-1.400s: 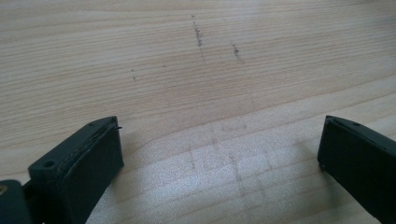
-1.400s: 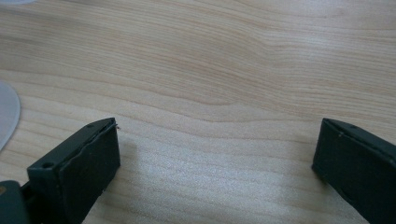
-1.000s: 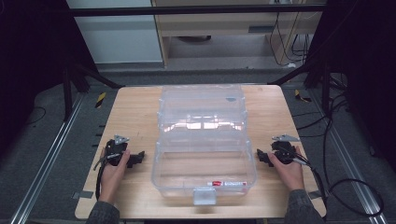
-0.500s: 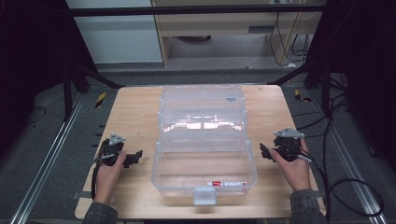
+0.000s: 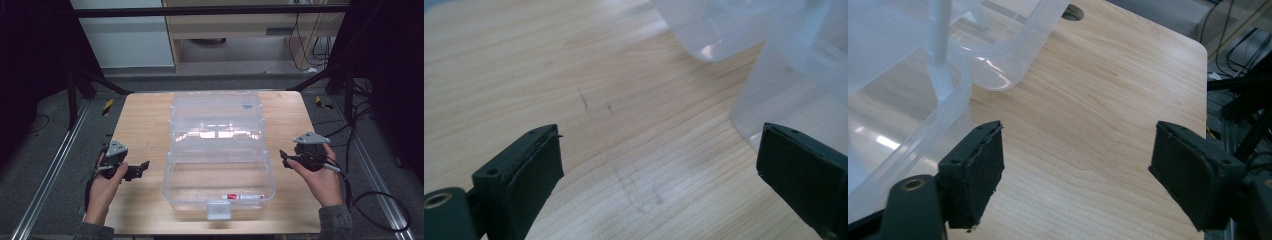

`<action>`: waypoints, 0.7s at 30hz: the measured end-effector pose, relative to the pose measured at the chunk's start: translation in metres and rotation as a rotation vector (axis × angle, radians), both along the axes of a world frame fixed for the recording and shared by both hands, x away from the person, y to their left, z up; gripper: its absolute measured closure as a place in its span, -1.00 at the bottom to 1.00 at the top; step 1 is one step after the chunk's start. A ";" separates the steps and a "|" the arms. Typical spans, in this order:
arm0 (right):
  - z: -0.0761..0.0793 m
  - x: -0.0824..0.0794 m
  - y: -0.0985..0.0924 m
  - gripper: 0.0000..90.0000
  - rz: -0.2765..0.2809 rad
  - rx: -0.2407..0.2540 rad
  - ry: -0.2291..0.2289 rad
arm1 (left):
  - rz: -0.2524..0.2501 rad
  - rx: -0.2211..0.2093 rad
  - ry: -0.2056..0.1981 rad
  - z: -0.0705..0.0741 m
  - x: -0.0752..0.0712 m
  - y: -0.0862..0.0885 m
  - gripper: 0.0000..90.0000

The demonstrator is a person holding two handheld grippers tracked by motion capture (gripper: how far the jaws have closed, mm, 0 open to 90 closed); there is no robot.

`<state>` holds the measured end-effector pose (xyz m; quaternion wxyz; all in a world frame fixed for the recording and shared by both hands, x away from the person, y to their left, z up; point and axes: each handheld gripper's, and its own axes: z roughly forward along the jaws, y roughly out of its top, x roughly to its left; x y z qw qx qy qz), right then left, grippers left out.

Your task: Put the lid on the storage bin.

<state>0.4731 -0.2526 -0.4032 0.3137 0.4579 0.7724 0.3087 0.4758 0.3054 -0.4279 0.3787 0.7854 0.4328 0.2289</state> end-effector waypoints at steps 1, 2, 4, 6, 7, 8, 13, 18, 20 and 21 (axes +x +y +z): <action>0.003 -0.001 -0.002 -0.47 0.013 0.001 0.009 | -0.016 0.007 -0.010 0.004 -0.002 0.000 -0.91; 0.007 -0.002 -0.003 -0.43 0.026 0.004 0.014 | -0.027 0.014 -0.015 0.007 -0.004 0.000 -0.91; 0.014 -0.002 -0.005 -0.40 0.056 0.007 0.022 | -0.065 0.012 -0.022 0.017 -0.007 -0.002 -0.91; 0.022 -0.001 -0.006 -0.35 0.095 0.005 0.040 | -0.104 0.002 -0.013 0.028 -0.010 -0.004 -0.92; 0.027 0.000 -0.005 -0.35 0.117 -0.015 0.049 | -0.122 0.010 -0.006 0.032 -0.011 -0.006 -0.91; 0.031 0.000 -0.003 -0.34 0.133 -0.032 0.055 | -0.135 0.016 -0.003 0.035 -0.012 -0.007 -0.91; 0.056 0.000 0.006 -0.27 0.231 -0.099 0.076 | -0.222 0.056 0.007 0.053 -0.021 -0.022 -0.91; 0.086 0.002 0.020 -0.16 0.336 -0.154 0.088 | -0.306 0.074 0.006 0.066 -0.033 -0.040 -0.91; 0.096 0.005 0.027 -0.10 0.381 -0.179 0.089 | -0.336 0.086 -0.001 0.071 -0.037 -0.047 -0.91; 0.102 0.007 0.031 -0.04 0.402 -0.196 0.094 | -0.348 0.089 -0.003 0.073 -0.039 -0.050 -0.91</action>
